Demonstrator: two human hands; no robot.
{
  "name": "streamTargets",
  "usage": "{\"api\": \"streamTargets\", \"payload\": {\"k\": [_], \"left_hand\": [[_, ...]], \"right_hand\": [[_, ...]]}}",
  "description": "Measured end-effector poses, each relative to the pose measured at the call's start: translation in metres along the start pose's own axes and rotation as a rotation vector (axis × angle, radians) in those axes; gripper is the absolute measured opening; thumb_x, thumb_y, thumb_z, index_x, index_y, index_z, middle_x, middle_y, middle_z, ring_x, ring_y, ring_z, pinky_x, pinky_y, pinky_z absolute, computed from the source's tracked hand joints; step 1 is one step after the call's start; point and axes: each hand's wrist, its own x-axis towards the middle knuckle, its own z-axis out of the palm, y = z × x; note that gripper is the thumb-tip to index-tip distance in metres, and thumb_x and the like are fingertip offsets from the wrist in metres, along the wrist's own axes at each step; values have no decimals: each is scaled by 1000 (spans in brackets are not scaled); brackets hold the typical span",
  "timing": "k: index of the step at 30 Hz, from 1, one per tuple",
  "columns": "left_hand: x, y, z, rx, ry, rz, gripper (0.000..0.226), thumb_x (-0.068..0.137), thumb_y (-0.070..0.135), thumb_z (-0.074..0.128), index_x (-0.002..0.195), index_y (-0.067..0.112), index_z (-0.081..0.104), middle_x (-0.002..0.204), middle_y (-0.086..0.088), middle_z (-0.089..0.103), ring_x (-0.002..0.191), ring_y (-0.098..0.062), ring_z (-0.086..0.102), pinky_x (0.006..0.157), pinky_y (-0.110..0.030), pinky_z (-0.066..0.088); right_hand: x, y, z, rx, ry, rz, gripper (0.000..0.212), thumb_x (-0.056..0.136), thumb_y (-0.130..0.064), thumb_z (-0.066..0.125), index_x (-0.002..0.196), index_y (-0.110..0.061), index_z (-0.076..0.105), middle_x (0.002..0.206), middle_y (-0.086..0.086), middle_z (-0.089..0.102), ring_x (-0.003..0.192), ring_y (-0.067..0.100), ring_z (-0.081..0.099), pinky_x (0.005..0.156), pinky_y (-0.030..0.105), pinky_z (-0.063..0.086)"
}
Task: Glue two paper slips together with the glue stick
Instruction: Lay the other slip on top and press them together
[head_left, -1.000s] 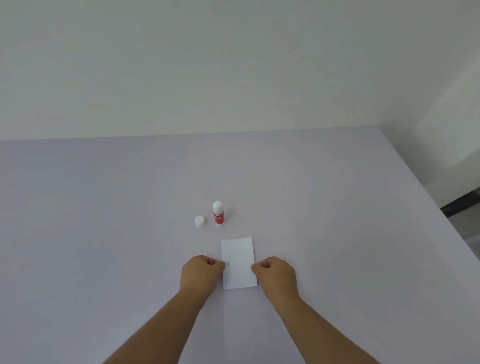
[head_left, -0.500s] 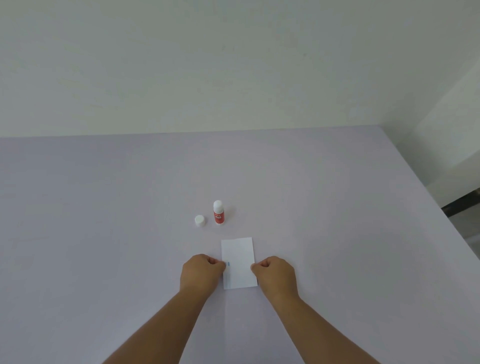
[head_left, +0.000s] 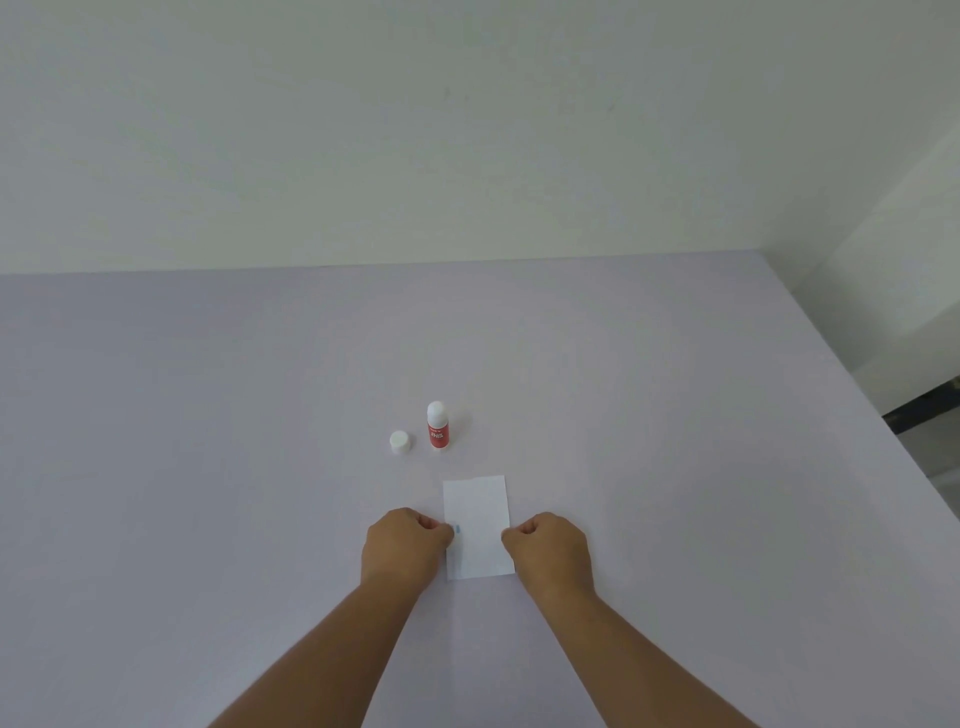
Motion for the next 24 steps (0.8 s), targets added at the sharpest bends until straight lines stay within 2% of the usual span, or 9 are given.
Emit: {"api": "streamTargets", "payload": {"k": [3, 6, 9, 11, 16, 18, 21, 24], "left_hand": [[0, 1, 1, 19, 10, 2, 33, 80, 25, 63, 51, 18, 49, 51, 4, 47, 49, -12, 44, 44, -22, 31], [-1, 2, 1, 36, 16, 10, 29, 81, 26, 63, 55, 19, 53, 55, 5, 52, 52, -10, 48, 45, -22, 32], [-1, 2, 2, 31, 20, 16, 17, 81, 28, 62, 67, 20, 58, 68, 4, 58, 60, -9, 51, 48, -22, 34], [-3, 2, 1, 7, 33, 44, 8, 81, 26, 62, 83, 19, 57, 84, 2, 59, 70, -11, 53, 53, -23, 36], [0, -2, 4, 188, 30, 417, 43, 85, 11, 53, 125, 28, 49, 129, 8, 46, 109, -21, 47, 81, -28, 43], [1, -2, 5, 289, 0, 480, 50, 88, 12, 46, 134, 31, 45, 141, 15, 39, 115, -19, 41, 86, -27, 42], [4, -5, 1, 409, -21, 510, 52, 92, 19, 41, 141, 36, 37, 147, 20, 34, 119, -18, 37, 90, -28, 44], [7, -12, -5, 562, -32, 571, 59, 88, 41, 45, 144, 42, 28, 151, 23, 28, 123, -18, 33, 99, -30, 39]], "right_hand": [[0, -1, 0, -24, 0, 2, 30, 73, -18, 57, 47, -23, 41, 51, -8, 46, 46, 10, 43, 45, 23, 34], [1, -2, 0, -34, -7, 22, 21, 74, -20, 57, 56, -23, 47, 64, -6, 56, 63, 17, 57, 55, 27, 44], [0, -3, 0, -44, -7, 36, 10, 74, -21, 56, 66, -19, 52, 74, -2, 60, 71, 21, 60, 59, 29, 47], [0, -4, 0, -55, -12, 36, 7, 74, -20, 56, 70, -15, 55, 74, -1, 60, 71, 21, 60, 61, 31, 49], [0, -6, -1, -72, -23, 41, 11, 76, -19, 56, 79, -10, 60, 82, 5, 65, 74, 24, 62, 64, 33, 51], [0, -6, -1, -92, -24, 44, 13, 76, -19, 55, 82, -9, 61, 86, 6, 67, 78, 25, 64, 66, 33, 51], [1, -5, -1, -109, -30, 39, 16, 77, -20, 55, 86, -8, 62, 89, 7, 68, 81, 26, 64, 68, 33, 51], [1, -5, -2, -128, -35, 15, 17, 79, -20, 54, 88, -7, 62, 91, 8, 68, 83, 26, 63, 69, 33, 51]]}}
